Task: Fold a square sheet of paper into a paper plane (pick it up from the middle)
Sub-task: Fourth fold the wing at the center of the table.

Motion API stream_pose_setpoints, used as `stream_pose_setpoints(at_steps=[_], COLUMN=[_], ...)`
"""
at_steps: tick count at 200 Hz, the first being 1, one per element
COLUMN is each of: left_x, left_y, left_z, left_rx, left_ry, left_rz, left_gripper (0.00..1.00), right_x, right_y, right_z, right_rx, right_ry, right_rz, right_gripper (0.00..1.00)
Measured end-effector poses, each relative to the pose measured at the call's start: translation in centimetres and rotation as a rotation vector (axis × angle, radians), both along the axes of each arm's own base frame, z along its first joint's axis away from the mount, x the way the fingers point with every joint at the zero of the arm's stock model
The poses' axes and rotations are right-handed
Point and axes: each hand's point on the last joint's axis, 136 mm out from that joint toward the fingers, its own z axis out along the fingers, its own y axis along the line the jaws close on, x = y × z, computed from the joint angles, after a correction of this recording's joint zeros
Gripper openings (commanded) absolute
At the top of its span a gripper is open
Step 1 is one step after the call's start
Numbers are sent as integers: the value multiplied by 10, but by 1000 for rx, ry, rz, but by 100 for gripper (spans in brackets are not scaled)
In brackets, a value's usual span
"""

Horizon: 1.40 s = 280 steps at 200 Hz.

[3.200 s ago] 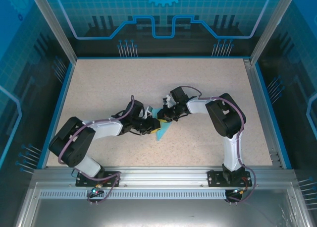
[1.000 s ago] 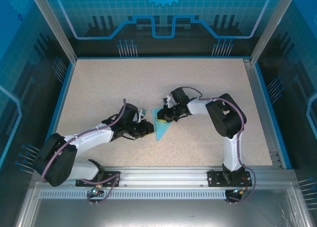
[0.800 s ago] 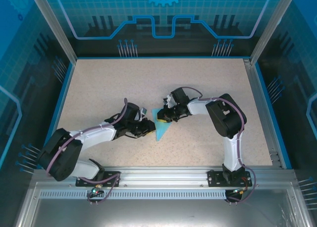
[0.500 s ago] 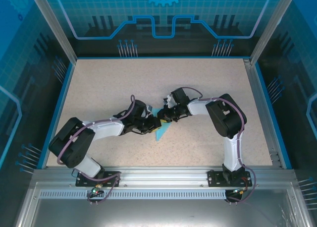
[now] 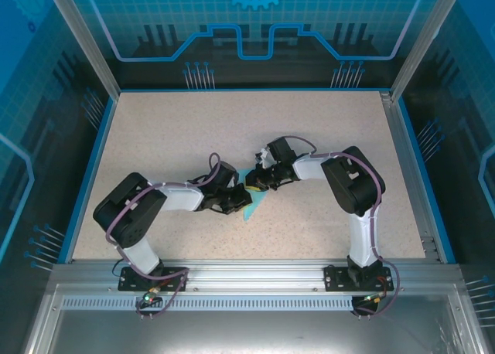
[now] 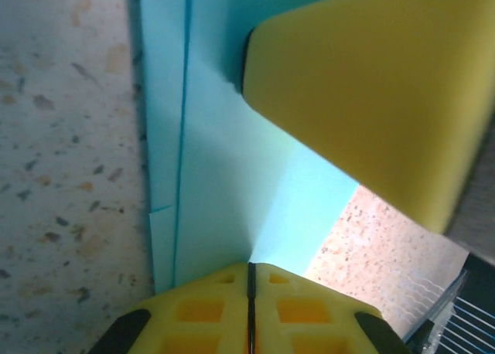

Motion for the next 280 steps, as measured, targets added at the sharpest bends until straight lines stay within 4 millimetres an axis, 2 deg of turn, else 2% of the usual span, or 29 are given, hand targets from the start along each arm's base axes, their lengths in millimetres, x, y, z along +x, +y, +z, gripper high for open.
stream_pose_setpoints(at_steps=[36,87,106,130,150,194,240,280], left_x=[-2,-9,-13,-17,-18,-18,-19,-19], left_y=[1,10,15,18,19,19,19,20], left_z=[-2,-1,-1,-2,-2,-2,-2,-2], left_rx=[3,24,52,81,94,98,103,111], left_ry=[-9,-28,-28,-34,-39,-41,-37,-43], left_rz=[16,32,16,-15,-36,-41,-44,-55], left_gripper=[0,0,0,0,0,0,0,0], right_x=[1,-2,1,4,2,-17,-22,-19], right_y=[0,-6,-12,-12,-8,7,0,-2], right_z=[1,8,21,45,51,35,-2,-3], right_rx=[1,-39,-53,-35,-26,-52,-117,-121], right_ry=[-1,17,-18,-88,-117,-106,-57,-63], right_rz=[-3,-14,-23,-12,9,61,51,42], right_gripper=[16,18,16,9,5,4,5,5])
